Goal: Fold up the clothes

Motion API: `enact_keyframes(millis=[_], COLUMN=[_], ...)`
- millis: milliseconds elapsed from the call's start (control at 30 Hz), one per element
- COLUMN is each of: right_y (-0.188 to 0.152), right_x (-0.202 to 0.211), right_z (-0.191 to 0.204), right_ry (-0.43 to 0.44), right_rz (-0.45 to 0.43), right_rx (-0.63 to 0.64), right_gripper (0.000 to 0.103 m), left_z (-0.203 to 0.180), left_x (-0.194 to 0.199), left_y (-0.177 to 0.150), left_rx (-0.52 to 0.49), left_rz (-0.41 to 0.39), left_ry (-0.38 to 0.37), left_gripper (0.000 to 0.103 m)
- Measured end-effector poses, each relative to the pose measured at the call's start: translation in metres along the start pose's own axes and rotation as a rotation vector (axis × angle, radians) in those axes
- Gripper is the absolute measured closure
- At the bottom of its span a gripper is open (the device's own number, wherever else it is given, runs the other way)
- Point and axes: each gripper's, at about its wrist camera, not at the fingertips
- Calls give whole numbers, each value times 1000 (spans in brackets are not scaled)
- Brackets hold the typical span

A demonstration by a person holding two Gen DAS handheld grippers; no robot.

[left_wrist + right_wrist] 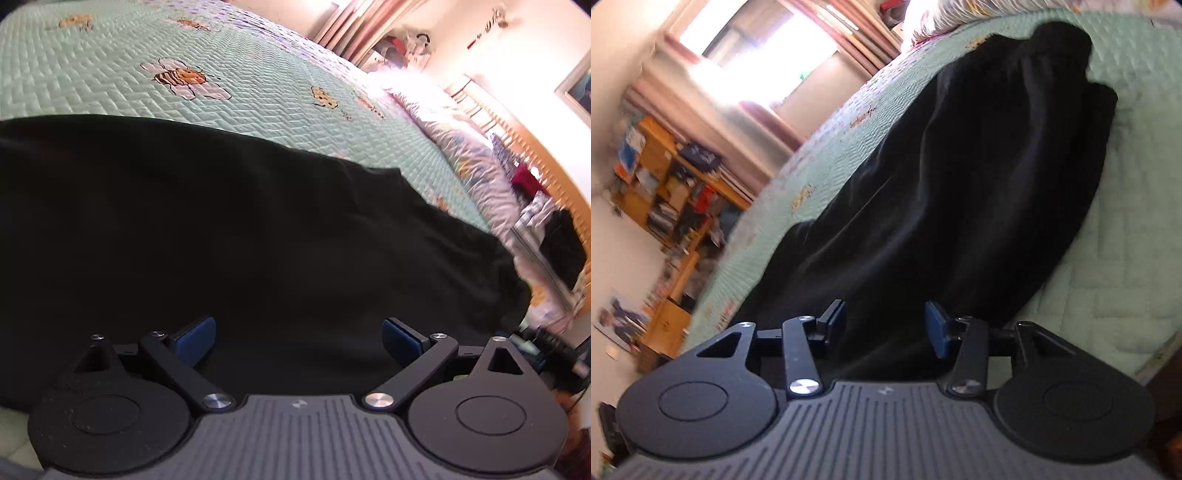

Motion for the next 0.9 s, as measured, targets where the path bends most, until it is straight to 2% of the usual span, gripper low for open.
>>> enact_keyframes(millis=[67,200,267,300,400,500,567,700,767,867,900], right_y=[-1,-13,-24,-28,-44,-61,-55,-48,-54,-72,-79], right_x=[4,3,-7,-16,-48,-43,-39,-30,-43,-68,-65], right_z=[27,87,107,112,110,121,130,154,162,152,150], right_ry=[-65,-46,-29,-31,-119,-157,-152,-64,-69,-124,-135], right_rz=[13,-16,-2,24,149,102,99,43,63,191,169], right_rx=[102,326,421,445,435,500,482,501,523,498,514], right_gripper=[33,28,18,17,17,17,17,17,17,17,17], left_z=[-6,-22,-28,-30,-31,-31,-31,-33,-34,-30,-27], left_x=[4,11,14,16,23,27,31,35,37,41,42], left_y=[-5,-18,-23,-25,-28,-29,-28,-28,-26,-22,-20], left_rx=[-39,-129,-166,-179,-188,-187,-188,-208,-219,-219,-216], left_rz=[9,28,34,36,39,43,42,32,25,12,6], left_ry=[44,148,194,212,228,241,249,296,333,361,365], left_gripper=[6,5,5,4,4,4,4,4,4,4,4])
Point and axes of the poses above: each gripper's, at about its wrist camera, not at the fingertips, and x roughly against the way its jaws point, z to its left, y to its top, and after that the axes turned 1 degree about x, right-handed
